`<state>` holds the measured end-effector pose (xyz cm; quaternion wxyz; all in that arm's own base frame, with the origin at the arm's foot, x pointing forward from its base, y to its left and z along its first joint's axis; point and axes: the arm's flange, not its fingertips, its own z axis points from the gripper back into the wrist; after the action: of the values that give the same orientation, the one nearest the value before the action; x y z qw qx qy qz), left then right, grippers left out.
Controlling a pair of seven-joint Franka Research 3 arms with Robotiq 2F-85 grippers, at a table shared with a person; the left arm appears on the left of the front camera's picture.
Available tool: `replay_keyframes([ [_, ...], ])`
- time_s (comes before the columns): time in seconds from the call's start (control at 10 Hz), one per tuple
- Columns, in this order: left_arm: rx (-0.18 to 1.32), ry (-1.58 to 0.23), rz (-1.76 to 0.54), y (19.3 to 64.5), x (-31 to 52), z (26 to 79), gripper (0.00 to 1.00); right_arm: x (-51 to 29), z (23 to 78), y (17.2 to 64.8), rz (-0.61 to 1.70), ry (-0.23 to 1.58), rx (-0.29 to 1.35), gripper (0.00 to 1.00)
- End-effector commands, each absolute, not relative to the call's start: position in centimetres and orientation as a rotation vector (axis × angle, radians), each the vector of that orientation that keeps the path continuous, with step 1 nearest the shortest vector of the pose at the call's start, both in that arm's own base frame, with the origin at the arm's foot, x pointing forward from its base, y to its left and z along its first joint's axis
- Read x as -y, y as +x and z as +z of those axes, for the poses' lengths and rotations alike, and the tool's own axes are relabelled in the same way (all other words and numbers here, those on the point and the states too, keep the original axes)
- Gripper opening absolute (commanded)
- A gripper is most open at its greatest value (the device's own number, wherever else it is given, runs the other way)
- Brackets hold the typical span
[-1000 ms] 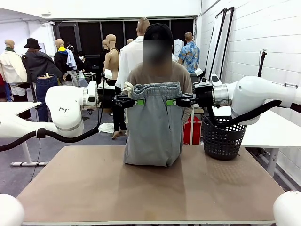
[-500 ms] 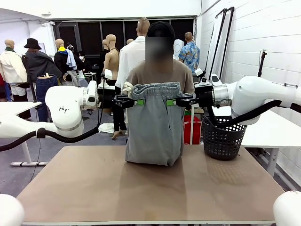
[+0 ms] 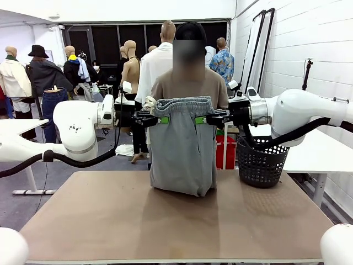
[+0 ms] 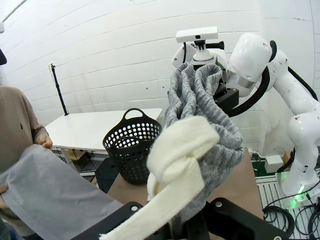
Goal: Fold the training pants.
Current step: Release the ends of the Training pants and then grab the overlapped ends.
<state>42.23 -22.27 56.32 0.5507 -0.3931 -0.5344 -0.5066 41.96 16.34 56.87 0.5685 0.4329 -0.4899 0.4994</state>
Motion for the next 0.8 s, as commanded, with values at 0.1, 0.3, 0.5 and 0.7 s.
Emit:
replay_keyframes([
  [0.1,1.257,-0.930,-1.199,42.14,22.47,56.48,0.00,-16.43,56.93,41.89,1.176,1.015,1.150,0.00],
  [0.3,1.257,-0.930,-1.199,42.14,22.47,56.48,0.00,-16.43,56.93,41.89,1.176,1.015,1.150,0.00],
  [0.5,1.257,-0.930,-1.199,42.14,22.47,56.48,0.00,-16.43,56.93,41.89,1.176,1.015,1.150,0.00],
  [0.7,1.257,-0.930,-1.199,42.14,22.47,56.48,0.00,-16.43,56.93,41.89,1.176,1.015,1.150,0.00],
])
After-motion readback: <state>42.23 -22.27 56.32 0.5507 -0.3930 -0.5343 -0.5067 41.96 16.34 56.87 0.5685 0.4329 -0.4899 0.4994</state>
